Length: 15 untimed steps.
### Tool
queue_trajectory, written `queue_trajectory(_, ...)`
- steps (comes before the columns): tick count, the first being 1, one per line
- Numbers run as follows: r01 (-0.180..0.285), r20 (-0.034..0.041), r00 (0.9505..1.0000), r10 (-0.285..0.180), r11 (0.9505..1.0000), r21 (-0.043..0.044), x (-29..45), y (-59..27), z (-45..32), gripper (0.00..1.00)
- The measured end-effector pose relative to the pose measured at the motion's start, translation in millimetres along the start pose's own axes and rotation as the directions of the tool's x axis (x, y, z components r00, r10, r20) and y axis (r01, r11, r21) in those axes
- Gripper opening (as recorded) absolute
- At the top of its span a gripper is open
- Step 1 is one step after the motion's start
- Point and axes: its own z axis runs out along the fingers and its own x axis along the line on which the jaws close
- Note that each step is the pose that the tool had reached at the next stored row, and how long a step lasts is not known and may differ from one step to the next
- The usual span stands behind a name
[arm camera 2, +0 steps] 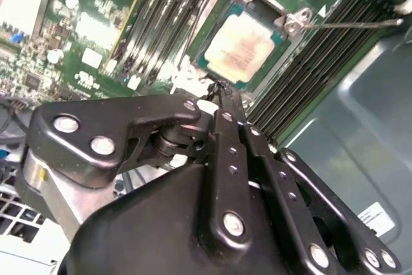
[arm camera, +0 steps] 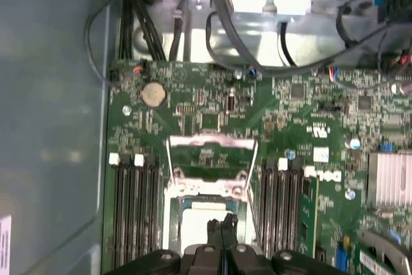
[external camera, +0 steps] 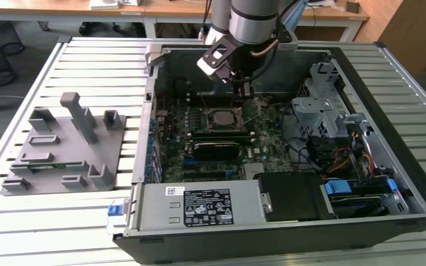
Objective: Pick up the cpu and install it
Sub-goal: 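Close the cpu cover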
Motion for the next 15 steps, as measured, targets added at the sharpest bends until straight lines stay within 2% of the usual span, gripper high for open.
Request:
queue_trajectory(3,0.029,-0.0014,0.9996,-0.029,0.9996,0.0006,0.1,0.4,-1.9,0.11)
queue_trajectory(7,0.038,-0.0035,0.9993,-0.038,0.9993,0.0006,0.3,0.4,-12.0,0.11)
queue_trajectory(10,0.039,-0.0039,0.9992,-0.039,0.9992,0.0006,0.3,1.8,-12.0,0.11)
queue_trajectory(15,0.041,-0.0036,0.9991,-0.041,0.9991,0.0007,0.0,10.3,-12.0,0.11)
